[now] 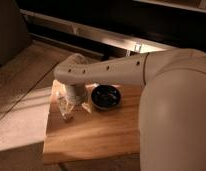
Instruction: Place the ceramic cup in the ceramic bowl
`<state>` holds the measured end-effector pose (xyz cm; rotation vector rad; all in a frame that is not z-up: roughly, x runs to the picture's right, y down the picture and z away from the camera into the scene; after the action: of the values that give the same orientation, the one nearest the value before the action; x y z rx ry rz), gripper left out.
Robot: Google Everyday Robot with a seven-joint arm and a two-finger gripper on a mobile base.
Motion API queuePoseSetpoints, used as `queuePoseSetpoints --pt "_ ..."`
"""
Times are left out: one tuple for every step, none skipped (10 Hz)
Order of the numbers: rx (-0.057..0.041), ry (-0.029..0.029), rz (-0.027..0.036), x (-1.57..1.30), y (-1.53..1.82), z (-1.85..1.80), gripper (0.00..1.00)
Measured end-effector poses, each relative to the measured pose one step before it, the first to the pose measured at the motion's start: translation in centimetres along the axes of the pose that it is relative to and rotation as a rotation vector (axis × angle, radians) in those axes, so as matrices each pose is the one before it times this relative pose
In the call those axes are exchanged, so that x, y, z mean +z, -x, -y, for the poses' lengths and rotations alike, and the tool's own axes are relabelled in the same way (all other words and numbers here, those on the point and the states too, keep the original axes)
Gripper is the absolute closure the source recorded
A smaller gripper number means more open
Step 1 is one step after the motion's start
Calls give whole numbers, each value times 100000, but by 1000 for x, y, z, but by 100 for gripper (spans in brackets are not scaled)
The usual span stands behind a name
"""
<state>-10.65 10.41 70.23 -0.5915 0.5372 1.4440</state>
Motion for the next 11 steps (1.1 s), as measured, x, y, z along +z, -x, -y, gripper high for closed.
queuePoseSetpoints --pt "-89 35 309 -43 106 4 35" --pt "-2611 1023 5859 -944 1460 -159 35" --pt "-2885 270 5912 -972 1483 30 35" --pt "-3902 30 7311 -1287 1840 162 35" --pt "-7070 460 10960 -1857 2665 200 35" --pt "-3454 640 5158 -842 1280 203 35" --pt "-2713 323 4396 -684 1101 394 35" --pt "-791 66 1031 -119 262 73 35" --pt "-260 144 39 -17 37 -199 35" --pt "-20 74 -129 25 -89 -18 35" --pt "101 324 70 50 -9 25 35"
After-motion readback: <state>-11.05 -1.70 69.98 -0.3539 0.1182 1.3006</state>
